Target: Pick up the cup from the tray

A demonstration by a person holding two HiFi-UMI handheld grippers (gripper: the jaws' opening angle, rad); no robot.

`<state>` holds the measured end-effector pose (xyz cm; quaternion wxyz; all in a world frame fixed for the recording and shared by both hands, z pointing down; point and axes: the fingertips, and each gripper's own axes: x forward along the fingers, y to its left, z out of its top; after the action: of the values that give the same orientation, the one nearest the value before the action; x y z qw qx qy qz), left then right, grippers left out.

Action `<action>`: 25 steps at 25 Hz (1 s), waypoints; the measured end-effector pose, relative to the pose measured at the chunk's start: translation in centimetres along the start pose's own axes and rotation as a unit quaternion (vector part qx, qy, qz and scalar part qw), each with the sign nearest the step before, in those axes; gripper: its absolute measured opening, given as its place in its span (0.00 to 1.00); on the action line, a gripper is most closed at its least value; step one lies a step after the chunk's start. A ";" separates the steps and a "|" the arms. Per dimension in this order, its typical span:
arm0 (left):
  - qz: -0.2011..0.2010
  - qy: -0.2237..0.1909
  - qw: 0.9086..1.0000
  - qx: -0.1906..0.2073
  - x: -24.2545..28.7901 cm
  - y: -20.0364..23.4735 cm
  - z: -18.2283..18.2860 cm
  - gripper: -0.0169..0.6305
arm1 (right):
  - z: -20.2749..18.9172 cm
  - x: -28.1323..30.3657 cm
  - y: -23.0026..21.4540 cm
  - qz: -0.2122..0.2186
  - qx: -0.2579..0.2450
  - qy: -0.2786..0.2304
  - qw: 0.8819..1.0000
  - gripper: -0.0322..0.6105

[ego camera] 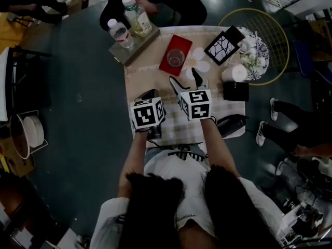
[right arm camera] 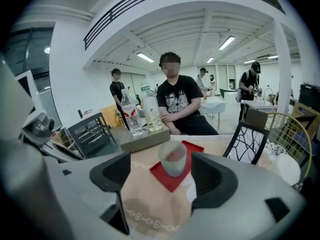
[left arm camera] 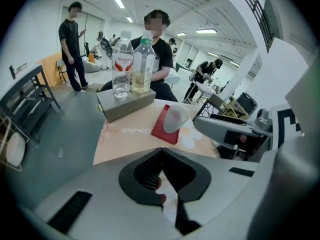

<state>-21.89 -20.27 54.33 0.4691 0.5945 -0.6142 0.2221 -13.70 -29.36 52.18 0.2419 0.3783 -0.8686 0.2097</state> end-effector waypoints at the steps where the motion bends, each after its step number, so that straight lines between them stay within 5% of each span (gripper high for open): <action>1: -0.004 0.005 1.000 0.000 0.5 0.1 0.1 0.04 | -0.1 0.7 -0.1 0.001 0.004 0.002 1.000 0.62; 25: 0.001 0.040 0.999 0.005 7.7 2.9 2.0 0.04 | -2.1 10.5 -2.6 -0.036 -0.042 0.023 0.998 0.70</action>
<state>-24.08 -25.40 60.75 0.4902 0.5869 -0.5943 0.2490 -17.47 -35.68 60.37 0.2848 0.3936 -0.8568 0.1730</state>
